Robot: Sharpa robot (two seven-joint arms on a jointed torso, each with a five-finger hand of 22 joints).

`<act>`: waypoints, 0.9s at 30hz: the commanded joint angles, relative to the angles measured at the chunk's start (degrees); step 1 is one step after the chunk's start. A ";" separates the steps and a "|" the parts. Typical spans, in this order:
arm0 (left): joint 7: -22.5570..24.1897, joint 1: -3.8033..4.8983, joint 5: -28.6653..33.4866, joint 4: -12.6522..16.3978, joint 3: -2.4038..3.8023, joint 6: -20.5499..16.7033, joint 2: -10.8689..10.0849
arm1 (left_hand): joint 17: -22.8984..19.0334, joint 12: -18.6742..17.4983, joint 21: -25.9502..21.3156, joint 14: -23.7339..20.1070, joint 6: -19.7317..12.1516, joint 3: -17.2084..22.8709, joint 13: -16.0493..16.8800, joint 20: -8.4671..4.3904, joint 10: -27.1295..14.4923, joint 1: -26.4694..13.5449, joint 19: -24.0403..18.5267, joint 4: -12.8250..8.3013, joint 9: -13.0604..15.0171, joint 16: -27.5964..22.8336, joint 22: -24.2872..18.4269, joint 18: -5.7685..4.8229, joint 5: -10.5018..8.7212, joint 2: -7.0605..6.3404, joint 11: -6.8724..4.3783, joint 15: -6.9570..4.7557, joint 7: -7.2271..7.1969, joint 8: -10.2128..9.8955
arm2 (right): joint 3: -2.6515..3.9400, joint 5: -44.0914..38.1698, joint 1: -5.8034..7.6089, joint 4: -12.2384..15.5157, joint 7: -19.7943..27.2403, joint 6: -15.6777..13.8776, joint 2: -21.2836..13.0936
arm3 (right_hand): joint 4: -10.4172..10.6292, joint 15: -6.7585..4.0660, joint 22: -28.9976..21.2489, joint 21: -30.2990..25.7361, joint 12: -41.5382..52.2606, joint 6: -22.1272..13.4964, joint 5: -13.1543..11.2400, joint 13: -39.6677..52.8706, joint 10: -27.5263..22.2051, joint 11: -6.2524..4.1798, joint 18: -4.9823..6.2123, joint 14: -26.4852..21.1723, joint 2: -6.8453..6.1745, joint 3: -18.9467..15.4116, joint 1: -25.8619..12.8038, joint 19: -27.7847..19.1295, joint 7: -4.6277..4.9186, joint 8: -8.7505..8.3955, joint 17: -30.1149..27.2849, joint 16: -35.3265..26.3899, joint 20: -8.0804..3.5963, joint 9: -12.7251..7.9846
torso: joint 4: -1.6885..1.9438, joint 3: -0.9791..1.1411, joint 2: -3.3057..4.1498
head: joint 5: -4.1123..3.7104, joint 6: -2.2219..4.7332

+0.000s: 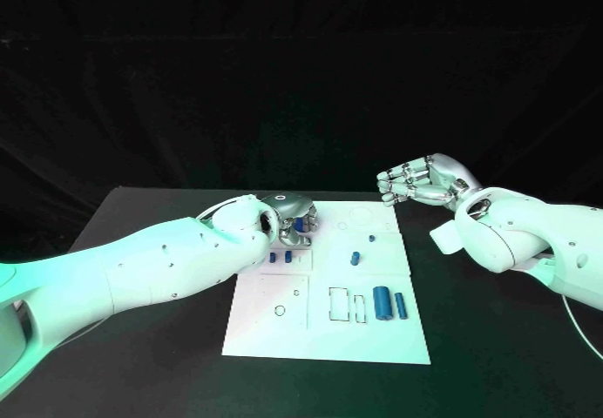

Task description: Assemble the parts on the task board

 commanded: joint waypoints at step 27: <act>-0.55 -1.22 -1.05 -2.12 0.02 3.09 1.97 | -1.01 -2.40 3.19 1.32 3.57 3.77 -1.68 -0.57 5.19 1.07 1.85 -1.41 -1.15 1.46 3.66 -1.84 0.08 1.93 -0.80 -0.62 0.26 -2.07 | 0.01 -0.64 -0.08 0.01 0.71 0.41 0.57 | -0.30 -0.05 -0.06 -0.35 -0.03 -0.51 0.19 -0.07 -0.37 0.04 0.34 -0.23 0.20 0.06 -0.28 0.34 -0.02 -0.19 -0.09 -0.22 0.09 -0.06 | 0.07 0.03 -0.01 | -0.06 -0.43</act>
